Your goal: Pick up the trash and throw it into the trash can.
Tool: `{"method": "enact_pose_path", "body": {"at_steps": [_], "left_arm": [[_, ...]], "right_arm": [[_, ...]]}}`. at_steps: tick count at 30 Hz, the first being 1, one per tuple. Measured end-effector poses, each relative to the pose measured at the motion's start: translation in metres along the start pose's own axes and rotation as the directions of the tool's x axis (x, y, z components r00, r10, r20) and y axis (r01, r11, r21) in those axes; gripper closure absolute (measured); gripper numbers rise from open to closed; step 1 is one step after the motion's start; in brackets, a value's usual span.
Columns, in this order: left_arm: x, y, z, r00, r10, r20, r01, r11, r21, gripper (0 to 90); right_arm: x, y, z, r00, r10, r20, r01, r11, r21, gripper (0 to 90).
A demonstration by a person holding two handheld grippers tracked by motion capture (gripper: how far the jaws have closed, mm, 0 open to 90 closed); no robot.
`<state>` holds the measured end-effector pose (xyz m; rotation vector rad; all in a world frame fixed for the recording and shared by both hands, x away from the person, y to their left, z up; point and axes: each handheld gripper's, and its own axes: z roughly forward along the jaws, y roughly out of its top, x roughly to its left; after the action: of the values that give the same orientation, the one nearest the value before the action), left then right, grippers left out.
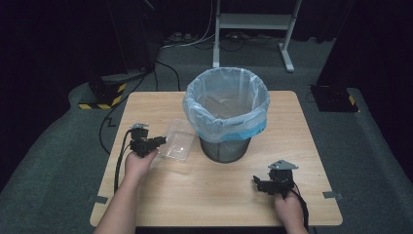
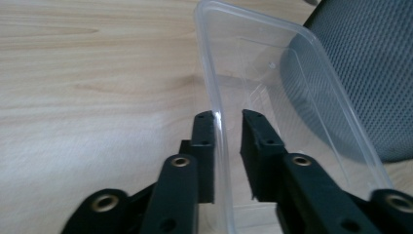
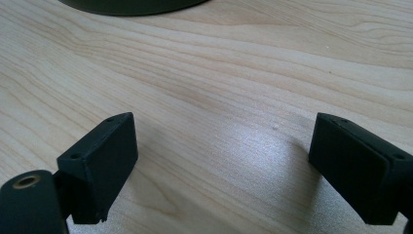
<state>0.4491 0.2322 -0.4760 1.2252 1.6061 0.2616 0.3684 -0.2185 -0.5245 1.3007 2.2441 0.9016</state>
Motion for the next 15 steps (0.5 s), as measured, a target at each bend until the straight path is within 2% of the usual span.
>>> {"method": "enact_pose_path", "body": {"at_steps": [1, 2, 3, 4, 5, 6, 8, 9, 10, 12, 13, 14, 15], "left_arm": [[0.0, -0.001, -0.007, 0.9999, 0.009, 0.009, -0.009, 0.9993, -0.037, 80.7], [0.0, -0.001, -0.007, 0.9999, 0.009, 0.009, -0.009, 0.9993, -0.037, 84.3], [-0.001, -0.004, -0.012, 0.9989, 0.042, -0.022, -0.043, 0.9987, -0.026, 84.3], [-0.001, -0.007, -0.017, 0.9977, 0.06, -0.031, -0.061, 0.9981, -0.008, 84.7], [-0.002, -0.013, -0.019, 0.9978, 0.052, -0.041, -0.053, 0.9984, -0.019, 85.1], [0.002, -0.024, -0.027, 0.9937, 0.098, -0.054, -0.097, 0.995, 0.021, 86.1], [0.003, -0.03, -0.03, 0.9938, 0.1, -0.048, -0.099, 0.9948, 0.024, 86.0], [0.004, -0.038, -0.038, 0.9937, 0.105, -0.04, -0.104, 0.9942, 0.03, 89.5], [0.004, -0.038, -0.038, 0.9937, 0.105, -0.04, -0.104, 0.9942, 0.03, 89.7], [0.001, -0.05, -0.051, 0.9948, 0.102, -0.002, -0.102, 0.9947, 0.013, 89.8], [-0.001, -0.054, -0.056, 0.9957, 0.091, 0.013, -0.091, 0.9958, 0.002, 89.8], [0.0, -0.058, -0.065, 0.9871, 0.154, 0.044, -0.156, 0.9868, 0.043, 89.7], [-0.006, -0.064, -0.069, 0.9931, 0.109, 0.044, -0.109, 0.994, 0.008, 89.7]], "right_arm": [[0.0, 0.0, 0.0, 1.0, 0.004, -0.002, -0.004, 1.0, 0.001, 10.1], [0.0, 0.0, 0.0, 1.0, 0.004, -0.002, -0.004, 1.0, 0.001, 10.1], [0.0, 0.0, 0.0, 1.0, 0.003, -0.002, -0.003, 1.0, 0.001, 10.1], [0.0, 0.0, 0.0, 1.0, 0.004, -0.002, -0.004, 1.0, 0.001, 10.1], [0.0, 0.0, 0.0, 1.0, 0.004, -0.001, -0.004, 1.0, 0.001, 10.2], [0.001, 0.0, 0.0, 1.0, 0.009, 0.0, -0.009, 1.0, -0.001, 10.5], [0.001, 0.0, 0.0, 1.0, 0.01, 0.0, -0.01, 1.0, -0.001, 11.0], [0.002, -0.001, -0.001, 1.0, 0.003, -0.005, -0.003, 1.0, -0.008, 13.4], [0.002, -0.001, -0.002, 1.0, 0.001, -0.005, -0.001, 1.0, -0.009, 13.7], [0.005, -0.001, -0.004, 0.9999, -0.007, -0.009, 0.007, 1.0, 0.0, 17.9], [0.007, 0.0, -0.005, 0.9999, 0.006, -0.014, -0.006, 1.0, 0.008, 19.9], [0.012, 0.002, -0.006, 0.9995, 0.007, -0.029, -0.007, 1.0, 0.007, 19.7], [0.018, 0.003, -0.008, 0.9987, -0.006, -0.05, 0.006, 1.0, 0.0, 18.7]]}}
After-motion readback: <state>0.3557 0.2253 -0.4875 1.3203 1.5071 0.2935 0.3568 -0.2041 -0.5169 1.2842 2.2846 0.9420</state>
